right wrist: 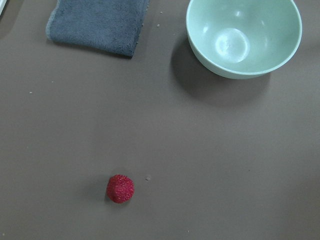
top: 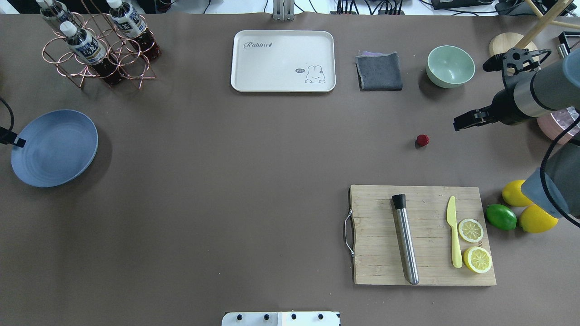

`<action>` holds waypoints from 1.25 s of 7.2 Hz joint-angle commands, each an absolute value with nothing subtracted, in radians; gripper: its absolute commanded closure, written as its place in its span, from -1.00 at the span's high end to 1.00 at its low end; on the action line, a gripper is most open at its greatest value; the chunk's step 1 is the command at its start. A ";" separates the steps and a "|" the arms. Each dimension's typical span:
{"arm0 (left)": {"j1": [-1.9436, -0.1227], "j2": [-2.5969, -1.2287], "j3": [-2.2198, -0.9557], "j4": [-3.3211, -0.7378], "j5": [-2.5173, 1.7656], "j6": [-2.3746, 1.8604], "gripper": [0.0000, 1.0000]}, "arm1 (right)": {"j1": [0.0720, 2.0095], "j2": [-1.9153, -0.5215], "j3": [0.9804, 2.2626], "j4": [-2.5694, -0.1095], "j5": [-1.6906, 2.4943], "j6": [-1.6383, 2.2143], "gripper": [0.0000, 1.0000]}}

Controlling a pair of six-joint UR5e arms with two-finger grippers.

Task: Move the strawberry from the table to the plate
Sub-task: 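Move the right gripper toward the red strawberry while the left gripper approaches the blue plate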

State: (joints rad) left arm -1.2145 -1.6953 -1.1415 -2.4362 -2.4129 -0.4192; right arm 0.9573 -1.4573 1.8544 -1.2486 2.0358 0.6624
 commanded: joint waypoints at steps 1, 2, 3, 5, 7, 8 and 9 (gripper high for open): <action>-1.200 -1.697 -1.143 -2.445 -2.413 -0.420 -0.24 | 0.957 -1.456 1.852 -1.249 2.036 0.661 1.00; -1.190 -1.697 -1.146 -2.447 -2.413 -0.419 -0.66 | 0.957 -1.457 1.853 -1.249 2.036 0.661 1.00; -1.190 -1.695 -1.149 -2.456 -2.413 -0.420 -1.00 | 0.957 -1.457 1.855 -1.249 2.036 0.663 1.00; -1.189 -1.695 -1.220 -2.457 -2.413 -0.547 -1.00 | 0.956 -1.457 1.855 -1.250 2.040 0.670 1.00; -1.157 -1.698 -1.332 -2.460 -2.408 -0.773 -1.00 | 0.931 -1.457 1.847 -1.250 2.039 0.702 1.00; -1.123 -1.715 -1.383 -2.459 -2.402 -0.872 -1.00 | 0.914 -1.451 1.847 -1.250 2.039 0.737 1.00; -1.082 -1.747 -1.420 -2.459 -2.386 -0.981 -1.00 | 0.884 -1.427 1.836 -1.250 2.036 0.779 1.00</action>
State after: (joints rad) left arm -1.1260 -1.7175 -1.3679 -2.4593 -2.4003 -0.8513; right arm 0.9154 -1.4479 1.8451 -1.2502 2.0383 0.7320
